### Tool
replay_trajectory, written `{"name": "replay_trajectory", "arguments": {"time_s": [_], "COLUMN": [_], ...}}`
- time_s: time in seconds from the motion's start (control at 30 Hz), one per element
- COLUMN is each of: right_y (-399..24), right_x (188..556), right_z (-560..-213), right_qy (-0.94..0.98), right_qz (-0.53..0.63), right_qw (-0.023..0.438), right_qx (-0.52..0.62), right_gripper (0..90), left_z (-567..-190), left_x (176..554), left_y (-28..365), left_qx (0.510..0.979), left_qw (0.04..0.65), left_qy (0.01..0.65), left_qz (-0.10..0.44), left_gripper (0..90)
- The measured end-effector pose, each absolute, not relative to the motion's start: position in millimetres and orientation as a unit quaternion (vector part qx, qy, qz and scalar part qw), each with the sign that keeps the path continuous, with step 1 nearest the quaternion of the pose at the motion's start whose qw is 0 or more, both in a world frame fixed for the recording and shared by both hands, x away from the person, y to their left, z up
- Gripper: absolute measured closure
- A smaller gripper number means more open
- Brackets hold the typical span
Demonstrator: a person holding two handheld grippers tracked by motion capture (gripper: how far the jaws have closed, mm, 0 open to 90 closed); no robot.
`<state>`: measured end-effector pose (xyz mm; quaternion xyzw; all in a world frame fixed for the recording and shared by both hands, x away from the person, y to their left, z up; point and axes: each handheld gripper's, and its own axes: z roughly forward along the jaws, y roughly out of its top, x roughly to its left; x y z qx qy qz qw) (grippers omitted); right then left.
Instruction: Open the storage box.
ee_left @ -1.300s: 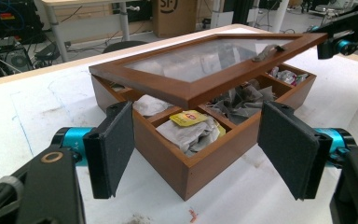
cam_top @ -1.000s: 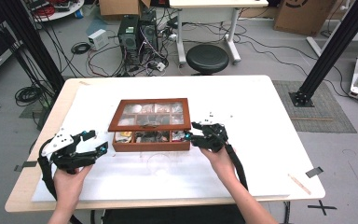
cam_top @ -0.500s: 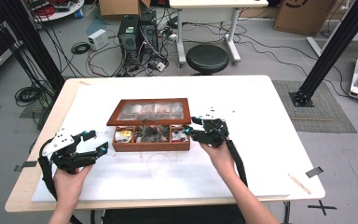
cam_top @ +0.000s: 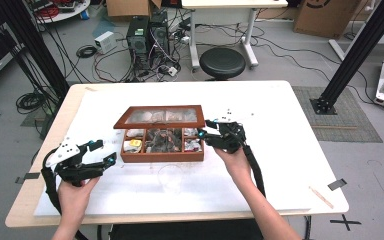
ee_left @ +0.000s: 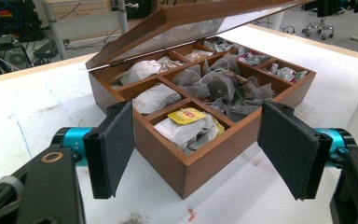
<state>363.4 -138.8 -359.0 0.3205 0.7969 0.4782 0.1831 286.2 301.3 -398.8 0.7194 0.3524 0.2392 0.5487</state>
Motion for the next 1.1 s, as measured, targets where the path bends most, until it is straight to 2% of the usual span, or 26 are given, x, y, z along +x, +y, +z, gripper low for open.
{"name": "replay_trajectory", "arguments": {"time_s": [1.1], "right_y": [-137.3], "right_x": [385.2], "right_z": [-330.6], "right_qy": [0.777], "right_qz": [0.498], "right_qw": [0.194], "right_qx": [0.332], "right_gripper": [55.6], "left_z": [-398.9], "left_x": [286.5], "left_y": [300.2], "left_qx": [0.721], "left_qw": [0.548], "left_qy": [0.351], "left_qz": [0.237], "left_gripper": [27.6]}}
